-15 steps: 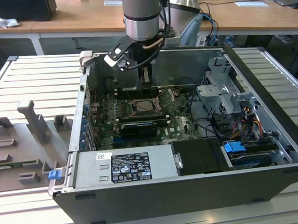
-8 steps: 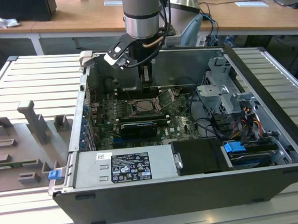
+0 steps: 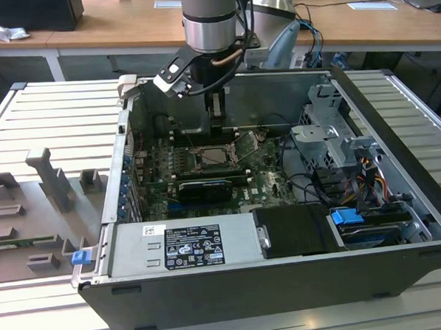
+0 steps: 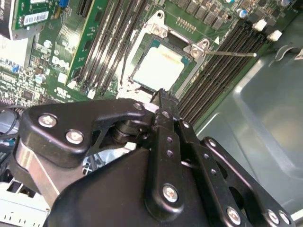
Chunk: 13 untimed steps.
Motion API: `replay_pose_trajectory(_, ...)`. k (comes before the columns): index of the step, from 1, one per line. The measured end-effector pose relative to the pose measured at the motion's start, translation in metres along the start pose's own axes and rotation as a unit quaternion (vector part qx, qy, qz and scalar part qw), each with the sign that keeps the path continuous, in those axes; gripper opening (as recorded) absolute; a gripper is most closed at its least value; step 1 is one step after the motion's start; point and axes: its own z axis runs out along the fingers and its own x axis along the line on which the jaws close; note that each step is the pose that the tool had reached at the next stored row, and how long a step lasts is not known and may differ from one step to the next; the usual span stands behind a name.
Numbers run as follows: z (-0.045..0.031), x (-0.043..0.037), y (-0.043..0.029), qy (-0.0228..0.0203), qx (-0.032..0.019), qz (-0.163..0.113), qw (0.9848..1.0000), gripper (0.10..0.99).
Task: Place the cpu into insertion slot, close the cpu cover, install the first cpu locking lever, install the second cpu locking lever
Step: 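Close the cpu cover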
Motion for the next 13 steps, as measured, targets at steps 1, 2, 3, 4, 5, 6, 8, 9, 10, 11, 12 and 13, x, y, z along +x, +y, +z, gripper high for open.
replay_pose_trajectory(1, 0.0001, 0.0001, 0.0014, -0.0001, 0.0003, 0.000, 1.0000, 0.106)
replay_pose_trajectory(2, 0.0003, 0.0001, 0.0061, -0.0002, 0.0013, 0.000, 1.0000, 0.106)
replay_pose_trajectory(3, 0.0007, 0.0002, 0.0098, -0.0001, 0.0017, 0.000, 1.0000, 0.106)
replay_pose_trajectory(4, 0.0009, 0.0003, 0.0132, -0.0001, 0.0020, 0.000, 1.0000, 0.106)
replay_pose_trajectory(5, 0.0014, 0.0004, 0.0195, -0.0002, 0.0024, 0.000, 1.0000, 0.106)
replay_pose_trajectory(6, 0.0019, 0.0005, 0.0225, -0.0001, 0.0024, 0.000, 1.0000, 0.106)
replay_pose_trajectory(8, 0.0031, 0.0006, 0.0284, 0.0002, 0.0024, -0.004, 1.0000, 0.106)
replay_pose_trajectory(9, 0.0037, 0.0007, 0.0333, 0.0004, 0.0025, -0.008, 1.0000, 0.106)
replay_pose_trajectory(10, 0.0040, 0.0008, 0.0351, 0.0004, 0.0025, -0.009, 1.0000, 0.106)
replay_pose_trajectory(11, 0.0042, 0.0008, 0.0363, 0.0005, 0.0025, -0.011, 0.9999, 0.106)
replay_pose_trajectory(12, 0.0046, 0.0009, 0.0398, 0.0007, 0.0025, -0.012, 0.9999, 0.106)
replay_pose_trajectory(13, 0.0050, 0.0010, 0.0447, 0.0008, 0.0026, -0.014, 0.9999, 0.106)
